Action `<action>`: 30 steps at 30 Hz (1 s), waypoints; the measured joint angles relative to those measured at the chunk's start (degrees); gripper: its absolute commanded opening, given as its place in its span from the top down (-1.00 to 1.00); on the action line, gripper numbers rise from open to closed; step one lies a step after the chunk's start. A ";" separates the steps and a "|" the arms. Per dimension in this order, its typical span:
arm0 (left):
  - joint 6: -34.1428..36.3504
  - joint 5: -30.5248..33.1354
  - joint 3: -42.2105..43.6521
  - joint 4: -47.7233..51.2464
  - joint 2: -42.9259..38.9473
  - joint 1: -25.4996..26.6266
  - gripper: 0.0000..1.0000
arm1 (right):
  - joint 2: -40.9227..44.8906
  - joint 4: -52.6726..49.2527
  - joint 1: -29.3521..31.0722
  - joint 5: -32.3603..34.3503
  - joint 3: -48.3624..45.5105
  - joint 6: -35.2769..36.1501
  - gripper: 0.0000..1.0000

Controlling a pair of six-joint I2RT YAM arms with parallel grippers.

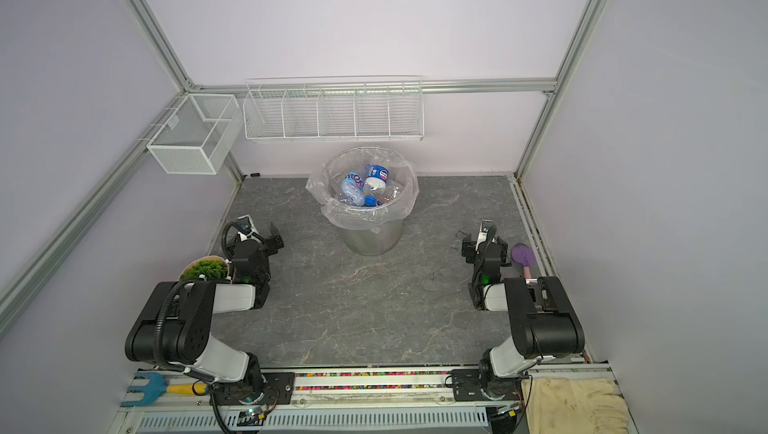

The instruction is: Throw the plastic bottles in the bin

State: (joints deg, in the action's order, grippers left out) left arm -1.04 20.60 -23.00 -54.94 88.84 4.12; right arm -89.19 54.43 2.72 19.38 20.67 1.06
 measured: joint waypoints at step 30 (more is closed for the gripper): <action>0.22 -12.66 0.11 4.07 0.00 -2.14 -0.98 | 0.04 -3.21 -2.60 -14.93 0.44 0.46 -0.78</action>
State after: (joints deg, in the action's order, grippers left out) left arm -0.82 7.94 -22.90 -50.87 88.84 1.98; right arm -89.14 51.22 0.12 4.45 21.10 1.52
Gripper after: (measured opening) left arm 0.991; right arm 0.888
